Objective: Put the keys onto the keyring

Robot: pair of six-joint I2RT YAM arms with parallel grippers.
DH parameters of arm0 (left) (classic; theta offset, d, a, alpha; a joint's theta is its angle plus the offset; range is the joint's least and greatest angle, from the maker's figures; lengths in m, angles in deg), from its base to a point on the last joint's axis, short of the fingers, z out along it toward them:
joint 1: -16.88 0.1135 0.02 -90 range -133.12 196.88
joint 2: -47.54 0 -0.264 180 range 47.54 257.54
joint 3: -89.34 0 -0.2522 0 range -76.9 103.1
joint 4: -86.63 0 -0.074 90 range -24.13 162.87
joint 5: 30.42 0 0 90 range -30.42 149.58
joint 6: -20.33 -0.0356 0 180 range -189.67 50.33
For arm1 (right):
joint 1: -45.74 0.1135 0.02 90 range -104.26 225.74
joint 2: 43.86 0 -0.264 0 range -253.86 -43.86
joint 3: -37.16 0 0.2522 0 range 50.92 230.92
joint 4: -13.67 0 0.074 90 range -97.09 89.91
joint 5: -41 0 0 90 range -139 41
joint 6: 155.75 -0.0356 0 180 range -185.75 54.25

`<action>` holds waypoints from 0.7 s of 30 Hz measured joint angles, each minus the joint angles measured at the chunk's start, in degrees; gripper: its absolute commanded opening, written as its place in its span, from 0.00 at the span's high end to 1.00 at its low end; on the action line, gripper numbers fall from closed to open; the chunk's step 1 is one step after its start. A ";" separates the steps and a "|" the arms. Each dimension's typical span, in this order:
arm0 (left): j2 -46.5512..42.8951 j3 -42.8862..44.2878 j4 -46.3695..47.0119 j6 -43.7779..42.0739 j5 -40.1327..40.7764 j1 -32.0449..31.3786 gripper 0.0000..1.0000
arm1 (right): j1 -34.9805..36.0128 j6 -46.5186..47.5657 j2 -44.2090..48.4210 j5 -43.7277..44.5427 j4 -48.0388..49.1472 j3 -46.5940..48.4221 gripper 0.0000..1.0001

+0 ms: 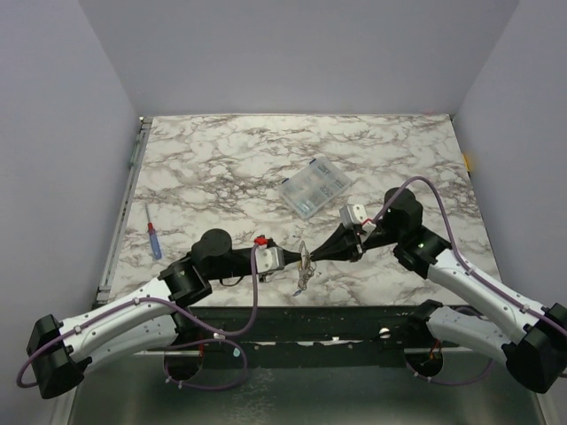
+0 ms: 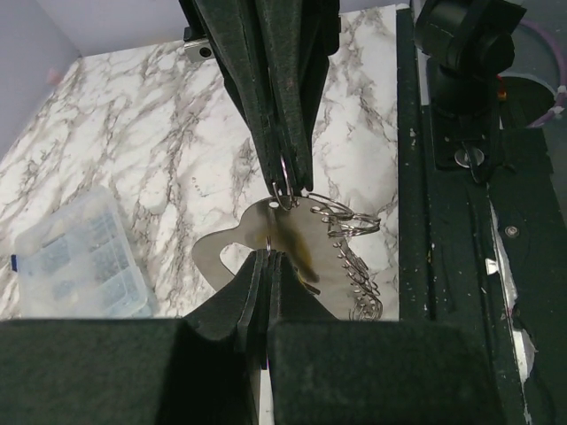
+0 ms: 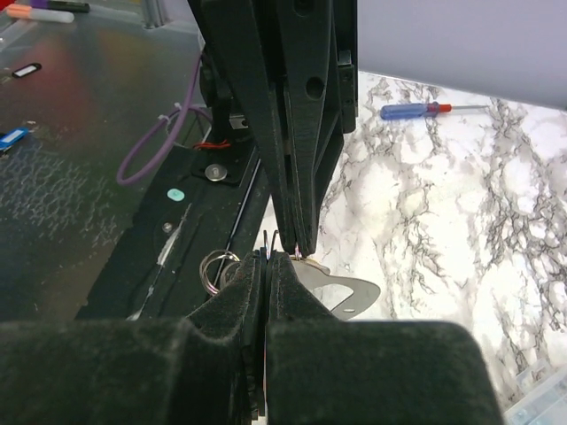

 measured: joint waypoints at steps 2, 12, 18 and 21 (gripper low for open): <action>0.57 0.07 0.02 0.22 -0.50 0.00 1.00 | 0.00 -0.68 -0.37 -0.02 0.42 -0.22 0.99; 0.15 0.15 0.87 1.16 -0.70 0.00 1.00 | 0.00 -3.87 -1.62 -0.81 2.43 -1.88 0.99; 0.02 0.15 1.20 1.40 -0.68 0.00 1.00 | 0.00 -4.57 -2.45 -1.27 2.84 -1.88 0.99; -0.02 0.15 1.29 1.51 -0.68 0.00 1.00 | 0.28 -4.92 -2.86 -1.33 2.84 -1.88 1.00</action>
